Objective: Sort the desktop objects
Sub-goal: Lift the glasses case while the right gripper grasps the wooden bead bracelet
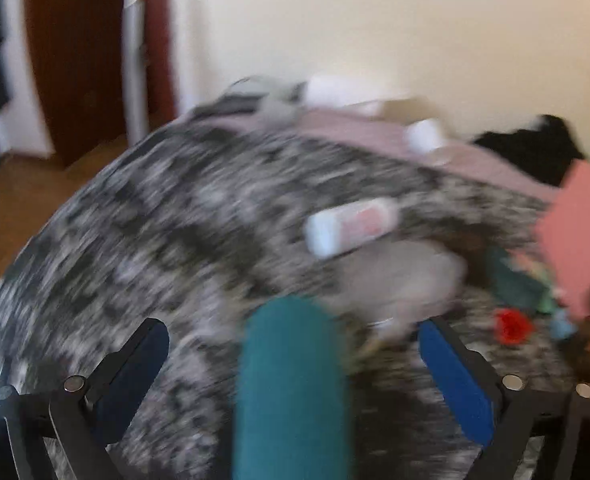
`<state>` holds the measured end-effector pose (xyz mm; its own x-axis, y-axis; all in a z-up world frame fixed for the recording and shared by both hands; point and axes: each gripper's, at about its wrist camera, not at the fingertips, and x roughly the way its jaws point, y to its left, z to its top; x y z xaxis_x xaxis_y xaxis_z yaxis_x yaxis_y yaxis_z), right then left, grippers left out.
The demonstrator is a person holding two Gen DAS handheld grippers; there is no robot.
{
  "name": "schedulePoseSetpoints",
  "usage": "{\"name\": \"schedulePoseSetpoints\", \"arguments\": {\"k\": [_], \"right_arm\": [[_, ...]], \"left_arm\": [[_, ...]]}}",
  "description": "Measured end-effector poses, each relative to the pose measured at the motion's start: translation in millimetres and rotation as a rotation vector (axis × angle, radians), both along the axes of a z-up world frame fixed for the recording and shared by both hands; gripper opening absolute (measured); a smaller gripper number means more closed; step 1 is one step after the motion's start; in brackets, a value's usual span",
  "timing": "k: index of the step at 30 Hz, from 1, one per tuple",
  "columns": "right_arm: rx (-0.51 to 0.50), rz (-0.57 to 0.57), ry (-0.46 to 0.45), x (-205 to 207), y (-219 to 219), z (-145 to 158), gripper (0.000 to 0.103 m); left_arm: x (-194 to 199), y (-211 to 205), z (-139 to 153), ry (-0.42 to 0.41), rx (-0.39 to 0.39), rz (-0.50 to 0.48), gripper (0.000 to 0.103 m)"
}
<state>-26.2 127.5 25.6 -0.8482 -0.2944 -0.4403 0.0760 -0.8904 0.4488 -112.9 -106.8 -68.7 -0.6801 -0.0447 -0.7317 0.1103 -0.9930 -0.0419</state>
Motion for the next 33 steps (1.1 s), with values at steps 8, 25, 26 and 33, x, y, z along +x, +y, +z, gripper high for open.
{"name": "schedulePoseSetpoints", "arguments": {"k": [8,25,26,33], "right_arm": [[0.008,0.017,0.02,-3,-3,5,0.049],[0.025,0.0,0.07,12,4,18,0.049],[0.025,-0.005,0.075,13,5,20,0.049],[0.049,-0.199,0.148,45,37,36,0.049]], "left_arm": [[-12,0,-58,-0.13,0.07,-0.062,0.103],[35,76,29,0.156,-0.086,-0.236,0.067],[40,82,40,0.186,-0.072,-0.249,0.067],[56,137,88,0.245,0.115,-0.349,0.067]]}}
